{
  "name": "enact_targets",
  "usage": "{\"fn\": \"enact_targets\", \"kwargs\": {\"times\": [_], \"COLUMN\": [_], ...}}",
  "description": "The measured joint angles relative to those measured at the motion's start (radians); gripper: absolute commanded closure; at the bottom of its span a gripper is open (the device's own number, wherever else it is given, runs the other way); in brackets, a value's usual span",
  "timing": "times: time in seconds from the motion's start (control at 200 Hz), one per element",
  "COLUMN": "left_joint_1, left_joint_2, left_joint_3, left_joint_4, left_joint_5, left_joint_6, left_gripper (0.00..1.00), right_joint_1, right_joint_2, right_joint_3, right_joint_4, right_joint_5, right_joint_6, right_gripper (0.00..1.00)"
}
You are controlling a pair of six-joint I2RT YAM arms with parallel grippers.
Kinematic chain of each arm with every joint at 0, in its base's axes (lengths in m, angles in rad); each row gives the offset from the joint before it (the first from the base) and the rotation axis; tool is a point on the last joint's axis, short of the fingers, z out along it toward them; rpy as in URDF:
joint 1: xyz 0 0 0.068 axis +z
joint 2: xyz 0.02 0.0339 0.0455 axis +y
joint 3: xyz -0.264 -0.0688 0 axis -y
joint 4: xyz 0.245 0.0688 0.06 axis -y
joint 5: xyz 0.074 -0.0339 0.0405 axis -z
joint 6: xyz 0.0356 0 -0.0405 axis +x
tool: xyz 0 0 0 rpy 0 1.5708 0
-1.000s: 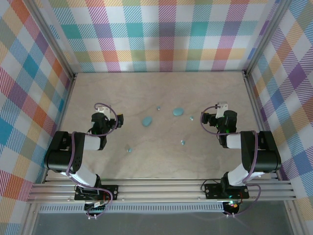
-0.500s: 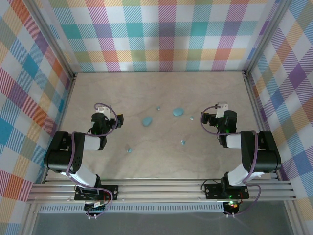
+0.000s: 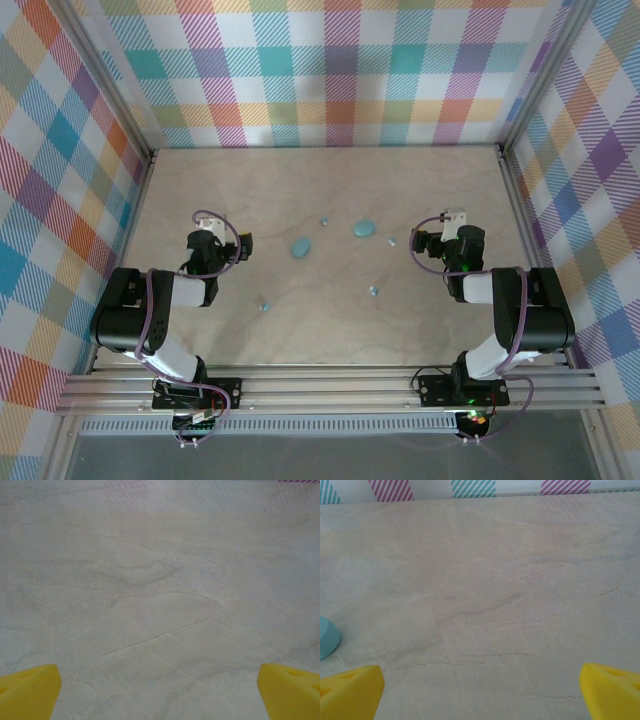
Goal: Insert the wireless bluetooth earbuds into the charging case
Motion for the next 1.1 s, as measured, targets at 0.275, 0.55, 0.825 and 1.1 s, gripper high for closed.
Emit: {"fn": "enact_targets", "kwargs": {"times": [0.275, 0.55, 0.825, 1.1], "left_joint_1": [0.000, 0.000, -0.009, -0.172], "left_joint_2": [0.000, -0.027, -0.144, -0.332], "left_joint_3": [0.000, 0.008, 0.110, 0.273], "left_joint_4": [0.000, -0.060, -0.301, -0.644], "left_joint_5": [0.000, 0.002, -0.005, -0.014], "left_joint_6": [0.000, 0.000, -0.007, 0.002], "left_gripper": [0.00, 0.00, 0.03, 0.09], "right_joint_1": [0.000, 0.000, 0.000, 0.103], "right_joint_2": [0.000, -0.066, -0.336, -0.352], "right_joint_3": [0.000, 0.001, 0.160, 0.296], "right_joint_4": [0.000, -0.077, -0.469, -0.782], "right_joint_5": [0.000, 0.001, 0.007, -0.024], "right_joint_6": [0.000, 0.001, 0.113, 0.254], "right_gripper": [0.00, 0.01, 0.00, 0.05]}}
